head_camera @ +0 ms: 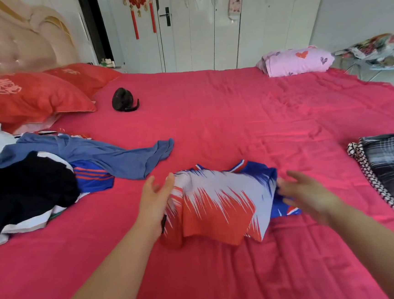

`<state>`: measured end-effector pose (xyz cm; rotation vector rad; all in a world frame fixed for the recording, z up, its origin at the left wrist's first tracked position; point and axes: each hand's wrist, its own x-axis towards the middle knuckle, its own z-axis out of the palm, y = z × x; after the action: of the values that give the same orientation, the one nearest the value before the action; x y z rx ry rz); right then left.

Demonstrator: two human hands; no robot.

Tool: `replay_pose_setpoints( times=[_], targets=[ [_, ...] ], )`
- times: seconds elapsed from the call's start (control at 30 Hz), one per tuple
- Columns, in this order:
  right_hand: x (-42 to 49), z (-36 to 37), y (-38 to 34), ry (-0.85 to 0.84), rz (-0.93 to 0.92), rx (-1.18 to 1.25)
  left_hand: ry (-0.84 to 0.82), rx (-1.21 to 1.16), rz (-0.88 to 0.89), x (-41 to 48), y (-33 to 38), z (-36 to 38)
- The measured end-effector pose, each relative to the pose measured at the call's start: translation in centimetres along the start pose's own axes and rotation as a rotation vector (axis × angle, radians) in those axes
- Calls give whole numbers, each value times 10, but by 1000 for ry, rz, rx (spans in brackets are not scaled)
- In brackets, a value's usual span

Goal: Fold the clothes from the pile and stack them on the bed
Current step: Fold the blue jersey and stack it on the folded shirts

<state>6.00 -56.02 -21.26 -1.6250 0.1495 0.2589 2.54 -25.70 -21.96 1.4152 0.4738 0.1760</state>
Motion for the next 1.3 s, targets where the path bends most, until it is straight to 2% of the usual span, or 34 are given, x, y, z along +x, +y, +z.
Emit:
replay_pose_setpoints(
  times=[0.07,0.13,0.23,0.33,0.43,0.57,0.63,0.73,0.8,0.97,1.1,1.17,1.23,1.3],
  targets=[
    [-9,12,23,-22,80,-163,65,264,-5,-12,-25,-2],
    [-13,20,45,17,155,-282,51,470,-9,-22,-50,-4],
    [-13,29,63,66,66,-510,17,691,89,-30,-61,-3],
    [-19,45,60,123,-62,-576,84,646,207,-33,-53,2],
    [-32,62,50,189,-228,-797,97,580,318,-42,-36,2],
    [-54,46,11,332,-287,-649,158,449,378,-61,-6,-13],
    [-70,19,-6,341,-295,-625,147,388,361,-71,5,-26],
    [-110,-24,-20,187,-137,-544,54,344,269,-92,17,-48],
    [-136,-48,-25,73,-4,-596,-49,438,195,-109,21,-57],
    [-183,-72,-12,-140,217,-1046,-351,815,63,-150,7,-78],
    [-201,-66,10,-307,403,-1296,-473,1290,78,-166,-8,-90],
    [-207,-65,18,-404,478,-1416,-538,1430,55,-171,-13,-95],
    [-209,-61,21,-397,544,-1449,-579,1521,21,-174,-14,-97],
    [-207,-56,20,-357,516,-1527,-568,1605,59,-174,-12,-95]
  ],
)
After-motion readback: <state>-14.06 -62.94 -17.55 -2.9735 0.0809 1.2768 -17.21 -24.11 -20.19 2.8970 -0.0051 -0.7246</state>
